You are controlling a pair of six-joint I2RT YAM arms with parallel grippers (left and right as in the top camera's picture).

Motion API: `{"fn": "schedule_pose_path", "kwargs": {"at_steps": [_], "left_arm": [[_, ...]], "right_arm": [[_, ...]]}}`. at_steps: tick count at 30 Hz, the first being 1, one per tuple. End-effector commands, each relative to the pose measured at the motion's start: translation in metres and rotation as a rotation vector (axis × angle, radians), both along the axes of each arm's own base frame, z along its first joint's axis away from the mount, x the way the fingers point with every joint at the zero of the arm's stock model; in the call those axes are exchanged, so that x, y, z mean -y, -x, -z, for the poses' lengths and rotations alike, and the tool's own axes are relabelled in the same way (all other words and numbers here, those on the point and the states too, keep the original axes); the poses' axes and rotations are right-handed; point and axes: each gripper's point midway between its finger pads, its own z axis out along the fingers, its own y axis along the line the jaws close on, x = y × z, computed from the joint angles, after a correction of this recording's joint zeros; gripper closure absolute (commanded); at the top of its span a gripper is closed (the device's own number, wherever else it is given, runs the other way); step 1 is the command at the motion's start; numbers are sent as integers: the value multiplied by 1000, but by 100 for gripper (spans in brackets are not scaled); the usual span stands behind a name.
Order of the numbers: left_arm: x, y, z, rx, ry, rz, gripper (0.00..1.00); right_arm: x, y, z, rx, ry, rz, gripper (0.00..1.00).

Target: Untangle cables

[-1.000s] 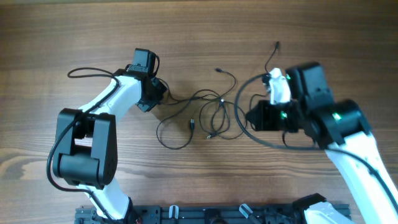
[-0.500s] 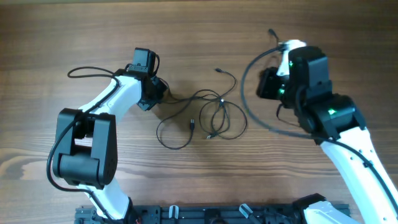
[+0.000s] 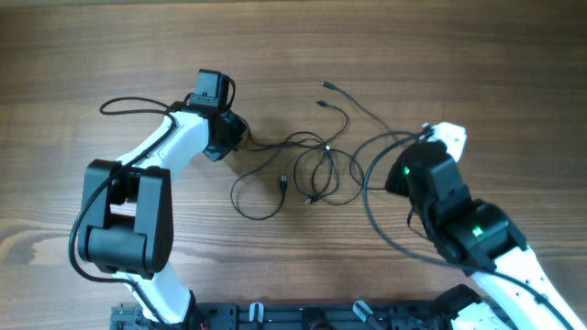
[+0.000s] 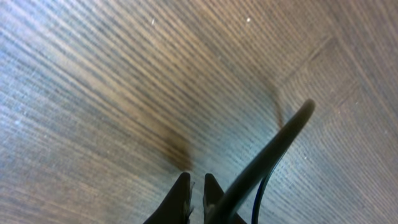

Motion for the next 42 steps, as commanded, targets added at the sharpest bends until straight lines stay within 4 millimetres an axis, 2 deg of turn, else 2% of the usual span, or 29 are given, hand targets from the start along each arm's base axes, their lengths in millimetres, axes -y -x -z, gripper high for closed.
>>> {"fn": "schedule_pose_path", "kwargs": {"at_steps": [1,5,6,8,10,12,13,15,16,18,19,22,23,24,25,27,28,30,34,35,36,37,40,42], "left_arm": [[0,2,5,-10,-11,10,91],[0,0,4,-1,-10,10,90],[0,1,4,-3,-10,10,89],[0,0,4,-2,-10,10,88],[1,-2,4,6,-8,10,88],[1,-2,3,8,-8,10,88],[1,-2,3,9,-8,10,88],[1,-3,3,12,-7,10,88],[1,-3,3,11,-8,10,88],[1,-3,3,11,-7,10,87],[1,-3,3,11,-8,10,87],[1,-3,3,11,-7,10,86],[1,-3,3,11,-7,10,86],[1,-3,3,11,-7,10,86],[1,-3,3,11,-7,10,86],[1,-3,3,11,-7,10,85],[1,-3,3,11,-7,10,85],[1,-3,3,11,-7,10,85],[1,-3,3,11,-7,10,84],[1,-3,3,11,-7,10,83],[1,-3,3,11,-7,10,82],[1,-3,3,11,-8,10,82],[-2,-6,3,23,-24,4,79],[-3,-7,2,29,-30,2,78]], "right_arm": [[40,-32,4,48,40,196,96],[53,-71,57,-51,-31,244,96],[47,-78,73,-100,-111,219,95],[43,-93,89,-171,-242,194,96],[52,-108,85,-199,-271,214,95],[63,-124,66,-255,-263,251,95],[64,-134,55,-283,-253,250,95],[65,-150,51,-330,-213,229,95],[67,-158,58,-362,-184,220,95],[70,-175,90,-425,-139,187,95],[65,-185,107,-437,-118,110,95],[62,-186,149,-512,-113,84,89],[62,-185,160,-535,-111,85,85],[61,-183,167,-551,-115,78,57],[57,-183,168,-556,-122,44,36],[46,-180,168,-568,-174,14,0],[47,-177,172,-586,-183,39,0],[63,-173,182,-590,-218,287,0],[62,-198,175,-471,-324,424,0],[62,-210,173,-425,-306,383,0],[57,-225,169,-375,-205,220,0],[56,-227,169,-368,-138,172,0],[35,-226,178,-393,83,-60,2],[26,-211,193,-463,187,-97,14]]}}
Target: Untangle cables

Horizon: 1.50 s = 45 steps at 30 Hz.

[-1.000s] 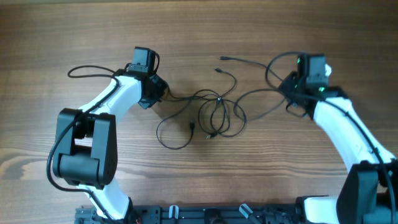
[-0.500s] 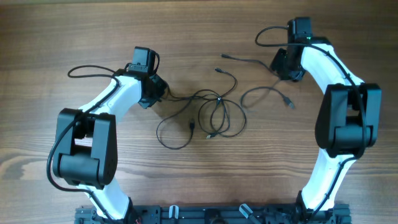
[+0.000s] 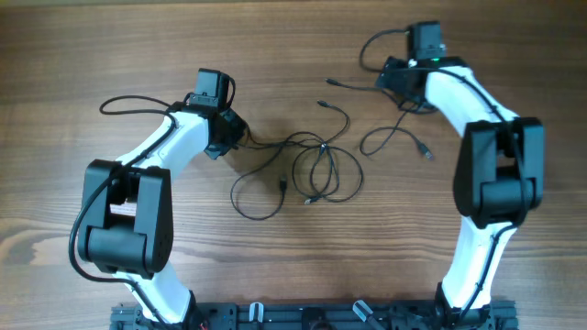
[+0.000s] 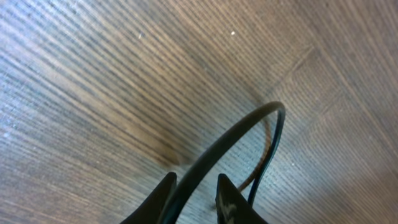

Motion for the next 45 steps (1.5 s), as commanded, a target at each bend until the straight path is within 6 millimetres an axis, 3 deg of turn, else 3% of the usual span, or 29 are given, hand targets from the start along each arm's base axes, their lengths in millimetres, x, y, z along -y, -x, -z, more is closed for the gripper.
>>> {"fn": "schedule_pose_path", "kwargs": {"at_steps": [1,6,9,12,14,17,20,24,25,27,29,31,35,36,37,38,40,43,45], "left_arm": [[-3,1,5,-5,-30,4,78],[-3,1,5,-6,-30,4,77],[-4,5,6,-20,-33,4,76],[-4,4,6,-19,-32,3,75],[-4,5,6,-19,-32,3,75],[-4,5,6,-21,-33,4,75],[-5,9,7,-40,-36,4,74],[-6,13,8,-56,-39,4,73],[-6,14,9,-58,-40,5,74],[-6,16,9,-66,-41,5,74],[-7,18,10,-76,-43,5,73],[-7,20,10,-85,-45,5,72],[-7,22,11,-91,-46,5,72],[-7,22,11,-91,-46,5,71],[-7,22,11,-91,-46,5,71],[-7,22,11,-92,-46,5,71],[-7,22,11,-93,-46,5,71],[-7,23,11,-95,-46,5,71],[-7,23,11,-95,-46,5,71]], "right_arm": [[-15,21,30,-119,171,-165,14],[-37,51,37,-221,231,-189,13],[-36,99,38,-413,268,-245,10],[-28,142,36,-576,237,-108,10],[-38,150,38,-596,160,-41,0],[-56,154,42,-597,12,185,0],[-62,156,53,-581,-44,273,1],[-61,154,75,-529,-66,276,86],[-61,152,76,-520,-66,271,96],[-59,141,76,-489,-59,167,96],[-52,130,62,-466,-63,135,96],[-44,113,30,-398,-78,72,96],[-18,94,-62,-197,-27,-160,96],[-7,92,-89,-132,-4,-203,96],[3,90,-104,-93,7,-199,96],[25,89,-123,-43,25,-144,96],[57,89,-137,-7,50,-66,96],[133,89,-145,33,108,66,96],[194,97,-153,59,180,220,96]]}}
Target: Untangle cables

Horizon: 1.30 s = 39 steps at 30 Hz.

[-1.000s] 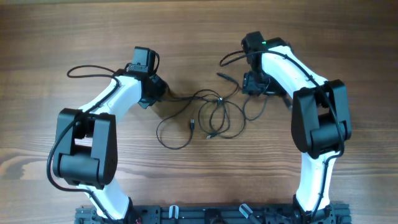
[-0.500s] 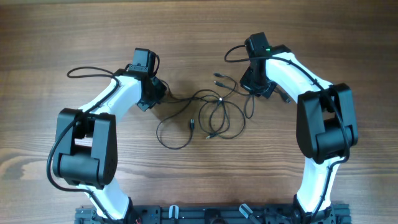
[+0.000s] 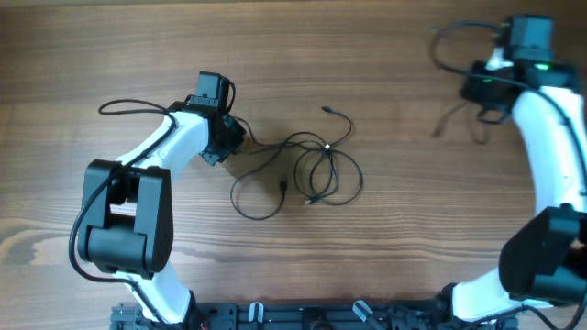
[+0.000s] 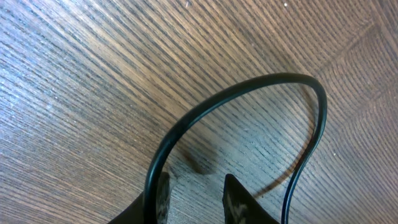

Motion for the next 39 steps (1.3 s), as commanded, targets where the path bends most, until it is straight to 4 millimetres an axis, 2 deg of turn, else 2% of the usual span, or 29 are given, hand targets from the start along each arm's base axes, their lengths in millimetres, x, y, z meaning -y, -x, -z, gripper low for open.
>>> {"fn": "schedule_pose_path", "kwargs": {"at_steps": [1,3,4,5,6,8,10,12,14,16,17,19,20,22,24,25,26,27,28,30,31,33,35,39], "left_arm": [[-2,3,5,-14,-21,8,71],[-2,3,5,-14,-21,8,71],[-2,3,5,-14,-21,8,71],[-2,3,5,-14,-21,8,71],[-2,3,5,-14,-21,8,71],[-2,3,5,-13,-21,8,72],[-2,3,5,-13,-21,8,72],[-2,3,5,-13,-21,8,72],[-2,2,5,-10,-20,8,72],[-2,2,5,-10,-19,1,73],[-2,2,5,-11,-17,-3,74],[-2,2,5,-10,-17,-3,74],[-2,2,5,-10,-18,-3,74],[-2,2,5,-11,-18,-3,75],[-2,2,5,-11,-18,-3,75],[-2,2,5,-11,-18,-3,75],[-2,2,5,-11,-18,-3,75],[-2,2,5,-10,-18,-3,75],[-2,2,5,-10,-18,-3,75],[-2,2,5,-10,-18,-3,75],[-2,2,5,-10,-18,-3,75],[-2,2,5,-11,-18,-2,75],[-2,2,5,-10,-18,-2,75],[-2,2,5,-11,-18,-3,75]], "right_arm": [[93,22,-14,17,138,211,96],[150,48,-18,32,162,354,96],[185,65,-18,48,172,439,96],[206,75,-18,58,181,487,96],[238,91,-13,61,197,539,96],[261,100,-1,76,177,549,96],[290,102,32,131,78,570,96],[298,109,68,89,23,586,96],[295,110,107,31,-34,585,96],[278,97,133,38,-147,528,96],[264,88,143,51,-228,489,96],[254,85,147,46,-278,507,93],[250,86,148,36,-295,520,69],[247,90,145,31,-327,569,2],[248,89,122,73,-331,616,0],[248,89,105,100,-323,633,0],[251,97,78,126,-293,700,0],[253,110,61,123,-258,786,0],[255,137,42,97,-200,937,0],[250,165,30,46,-152,1053,0],[245,168,30,25,-158,1049,0],[221,186,45,-109,-211,1053,0],[206,198,52,-188,-250,1063,0],[164,190,58,-244,-468,1004,0]]}}
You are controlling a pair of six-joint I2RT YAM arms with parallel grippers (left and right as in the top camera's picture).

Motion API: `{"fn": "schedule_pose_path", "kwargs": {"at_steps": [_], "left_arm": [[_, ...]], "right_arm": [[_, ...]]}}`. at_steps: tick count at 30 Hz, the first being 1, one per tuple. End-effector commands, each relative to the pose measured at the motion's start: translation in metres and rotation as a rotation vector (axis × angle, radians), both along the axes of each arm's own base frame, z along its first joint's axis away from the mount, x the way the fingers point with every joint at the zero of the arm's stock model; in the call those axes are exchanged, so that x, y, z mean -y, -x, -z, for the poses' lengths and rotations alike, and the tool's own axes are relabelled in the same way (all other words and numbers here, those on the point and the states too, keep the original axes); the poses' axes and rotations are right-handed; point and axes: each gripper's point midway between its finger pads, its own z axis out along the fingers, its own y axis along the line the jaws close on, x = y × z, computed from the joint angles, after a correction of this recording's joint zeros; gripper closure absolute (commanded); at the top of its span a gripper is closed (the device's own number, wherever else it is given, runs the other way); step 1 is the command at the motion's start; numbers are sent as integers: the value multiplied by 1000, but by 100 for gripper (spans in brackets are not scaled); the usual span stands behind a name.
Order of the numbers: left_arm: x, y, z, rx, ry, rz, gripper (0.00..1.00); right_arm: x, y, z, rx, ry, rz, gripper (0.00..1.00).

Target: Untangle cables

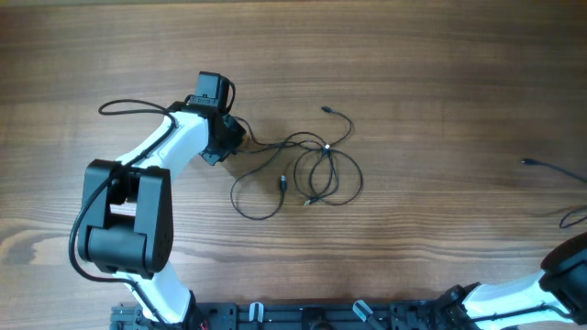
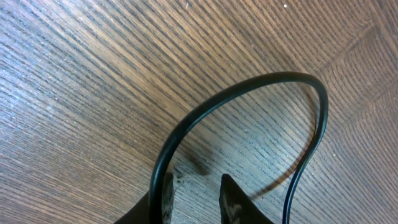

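Note:
A tangle of thin black cables (image 1: 316, 165) lies mid-table, with a loop (image 1: 252, 197) at its left and a connector end (image 1: 326, 110) at the upper right. My left gripper (image 1: 229, 137) sits at the tangle's left end. In the left wrist view it (image 2: 198, 190) is open, and a black cable loop (image 2: 249, 87) arches above it and runs down past the left finger (image 2: 165, 190), with bare wood between the fingers. A separate cable (image 1: 546, 168) lies at the right edge. My right gripper is out of view.
Only a dark part of the right arm (image 1: 569, 261) shows at the bottom right corner. The left arm's own lead (image 1: 128, 104) curls over the wooden table (image 1: 413, 73) at the left. The arm mounts run along the near edge.
The right arm, which was at the top right corner holding a cable, has left that spot. A cable now lies at the right edge. The left gripper has hardly changed.
At first the left gripper was shut on a cable and the right gripper was at the tangle's right side. Then the left jaws stood apart and the right gripper had a cable up at the back. That cable was then at the far right corner, and now lies at the right edge.

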Motion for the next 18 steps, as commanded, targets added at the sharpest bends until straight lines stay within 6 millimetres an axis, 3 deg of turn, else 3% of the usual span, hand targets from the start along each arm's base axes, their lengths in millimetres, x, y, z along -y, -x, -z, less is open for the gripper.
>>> {"fn": "schedule_pose_path", "kwargs": {"at_steps": [1,4,8,11,12,15,16,18], "left_arm": [[-2,3,5,-11,-19,-2,74],[-2,3,5,-11,-18,-2,74],[-2,4,5,-19,-19,-2,75],[-2,4,5,-19,-19,-2,74],[-2,4,5,-19,-19,-2,74],[-2,5,5,-20,-16,-1,75],[-2,6,5,-25,-16,0,75],[-3,9,6,-39,-20,-1,74]], "right_arm": [[-32,-19,8,108,-187,40,0],[-84,-33,-6,195,-505,321,0],[-109,-65,-31,374,-719,341,0],[-108,-77,-38,443,-753,332,1],[-108,-78,-39,430,-782,424,0],[-68,-84,-28,427,-688,737,0],[-71,-87,-31,441,-720,739,1],[-98,-92,-41,461,-797,554,0]]}}
